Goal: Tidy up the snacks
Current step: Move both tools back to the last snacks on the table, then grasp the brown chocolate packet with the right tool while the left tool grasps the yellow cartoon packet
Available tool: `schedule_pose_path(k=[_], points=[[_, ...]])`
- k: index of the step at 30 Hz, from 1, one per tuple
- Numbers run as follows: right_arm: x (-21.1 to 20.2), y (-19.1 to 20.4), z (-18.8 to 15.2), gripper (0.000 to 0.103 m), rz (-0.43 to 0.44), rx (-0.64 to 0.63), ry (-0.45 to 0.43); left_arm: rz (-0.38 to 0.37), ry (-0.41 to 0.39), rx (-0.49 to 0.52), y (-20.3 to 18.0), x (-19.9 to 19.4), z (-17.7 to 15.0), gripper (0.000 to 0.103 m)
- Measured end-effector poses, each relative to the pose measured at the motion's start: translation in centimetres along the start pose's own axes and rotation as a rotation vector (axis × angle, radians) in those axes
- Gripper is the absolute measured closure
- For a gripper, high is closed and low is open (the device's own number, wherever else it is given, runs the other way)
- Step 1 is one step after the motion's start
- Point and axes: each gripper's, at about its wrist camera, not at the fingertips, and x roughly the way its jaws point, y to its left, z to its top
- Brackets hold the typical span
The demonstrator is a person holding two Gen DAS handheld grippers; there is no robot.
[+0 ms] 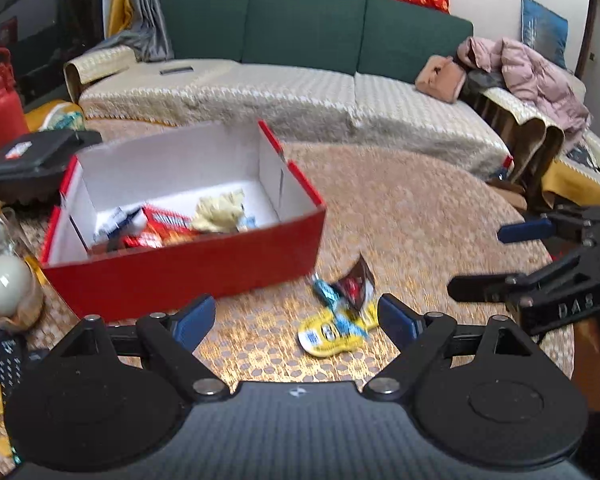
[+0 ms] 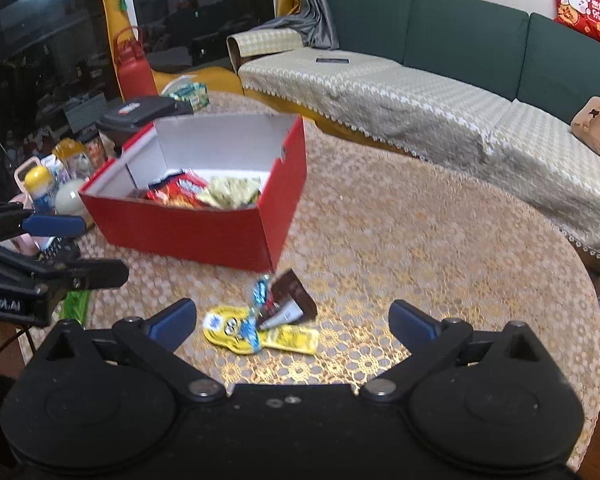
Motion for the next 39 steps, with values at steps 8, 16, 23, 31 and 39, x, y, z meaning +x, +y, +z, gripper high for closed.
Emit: schedule_pose_path(k=[8, 16, 23, 31, 39], points=[[3.1, -0.4, -0.7, 0.001, 0.021, -0.027, 0.052, -0.012, 0.064, 0.057, -1.2, 2.4, -2.6, 0.014], [7.5, -0.5, -0.5, 0.004, 0.015, -0.049, 0.109, -0.026, 0.115, 0.081, -1.6, 4.6, -4.0, 0.014], [11.0, -1.2, 0.6, 0.016, 0.004, 0.023, 0.142, -0.035, 0.137, 0.096, -1.7, 6.0, -4.1, 0.014], [13.4, -0.9, 0.9, 0.033, 0.035, 0.055, 0.171, -0.064, 0.159, 0.105, -1.9, 7.3, -3.8, 0.014], [14.0, -1.2, 0.7, 0.053, 0.067, 0.07, 0.177, -0.075, 0.177, 0.104, -1.9, 8.8, -3.1, 0.014]])
